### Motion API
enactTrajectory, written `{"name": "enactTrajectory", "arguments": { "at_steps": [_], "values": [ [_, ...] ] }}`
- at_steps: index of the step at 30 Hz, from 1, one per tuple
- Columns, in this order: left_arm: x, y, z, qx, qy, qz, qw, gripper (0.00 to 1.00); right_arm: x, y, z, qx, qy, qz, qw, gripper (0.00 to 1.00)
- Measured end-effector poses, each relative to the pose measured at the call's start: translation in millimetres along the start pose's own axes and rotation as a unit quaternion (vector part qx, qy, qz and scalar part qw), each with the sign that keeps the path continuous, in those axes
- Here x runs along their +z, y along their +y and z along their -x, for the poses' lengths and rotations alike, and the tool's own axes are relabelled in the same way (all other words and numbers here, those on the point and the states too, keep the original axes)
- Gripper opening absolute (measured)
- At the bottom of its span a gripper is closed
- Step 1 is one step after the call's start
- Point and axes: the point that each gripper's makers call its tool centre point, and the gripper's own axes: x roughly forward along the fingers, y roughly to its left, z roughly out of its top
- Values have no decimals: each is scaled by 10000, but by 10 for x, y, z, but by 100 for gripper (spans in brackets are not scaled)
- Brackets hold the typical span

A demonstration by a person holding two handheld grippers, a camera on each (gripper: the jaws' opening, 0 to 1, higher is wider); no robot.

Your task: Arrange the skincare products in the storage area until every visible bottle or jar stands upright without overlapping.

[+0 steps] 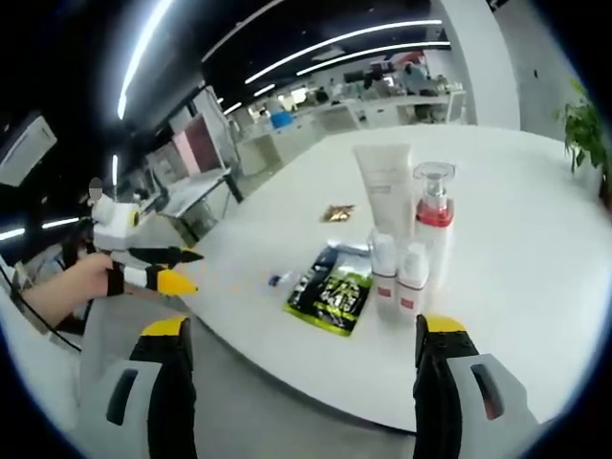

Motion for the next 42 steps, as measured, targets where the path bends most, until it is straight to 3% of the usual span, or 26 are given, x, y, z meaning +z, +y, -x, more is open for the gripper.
{"name": "enactTrajectory", "arguments": {
  "at_steps": [8, 13, 28, 42],
  "values": [
    [41, -109, 19, -154, -114, -55, 9998, 99, -4, -14, -8, -34, 15, 45, 10000, 99],
    [91, -113, 49, -156, -230, -57, 9996, 99, 1, -20, -9, -68, 5, 48, 10000, 100],
    [89, -11, 76, 85, -236, 79, 9997, 99, -19, -24, 0, -44, 35, 33, 10000, 99],
    [-33, 32, 17, 204, 107, 119, 9997, 99, 10, -37, 9, -52, -59, -53, 10000, 99]
  ]
}}
